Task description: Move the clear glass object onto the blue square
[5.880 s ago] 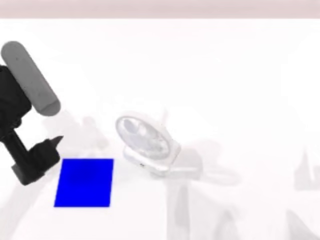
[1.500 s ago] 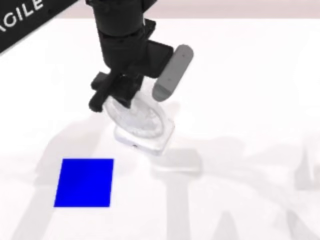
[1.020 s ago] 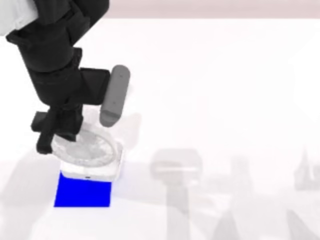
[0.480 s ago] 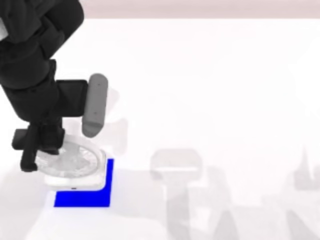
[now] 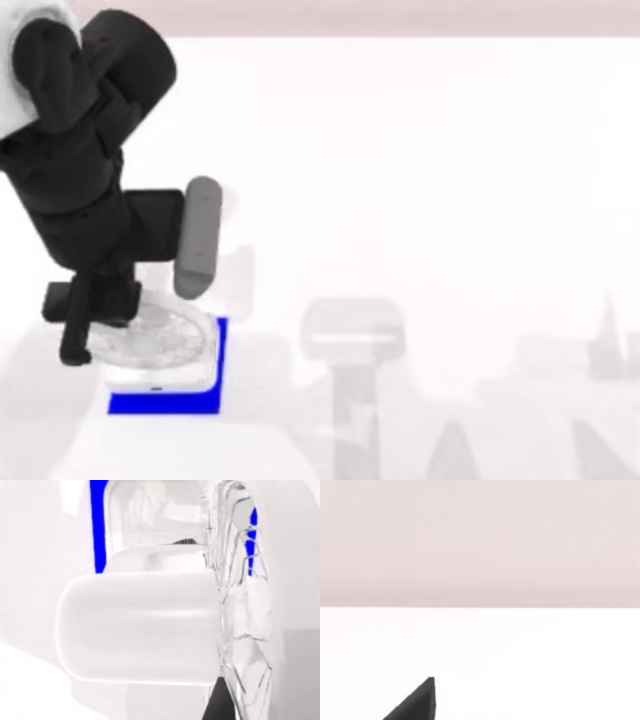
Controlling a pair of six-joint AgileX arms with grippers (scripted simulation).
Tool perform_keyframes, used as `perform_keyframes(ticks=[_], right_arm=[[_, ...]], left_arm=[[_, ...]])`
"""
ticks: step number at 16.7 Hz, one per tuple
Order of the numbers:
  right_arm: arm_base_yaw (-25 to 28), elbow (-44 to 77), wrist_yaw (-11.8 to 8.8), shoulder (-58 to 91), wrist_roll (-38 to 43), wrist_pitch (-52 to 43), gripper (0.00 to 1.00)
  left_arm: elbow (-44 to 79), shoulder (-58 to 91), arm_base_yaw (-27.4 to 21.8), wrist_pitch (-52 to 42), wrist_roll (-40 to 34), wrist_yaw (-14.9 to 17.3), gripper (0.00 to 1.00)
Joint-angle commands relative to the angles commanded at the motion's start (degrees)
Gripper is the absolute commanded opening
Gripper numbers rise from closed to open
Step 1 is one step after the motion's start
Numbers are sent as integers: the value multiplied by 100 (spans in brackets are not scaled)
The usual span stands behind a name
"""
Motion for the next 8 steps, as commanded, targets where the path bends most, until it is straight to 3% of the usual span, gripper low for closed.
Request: perform_keyframes(ticks=[2, 8], right_arm=[[0, 0, 0, 0, 0, 0, 100], [0, 0, 0, 0, 0, 0, 100]], left_arm=[[0, 0, 0, 0, 0, 0, 0], [0, 0, 0, 0, 0, 0, 45]])
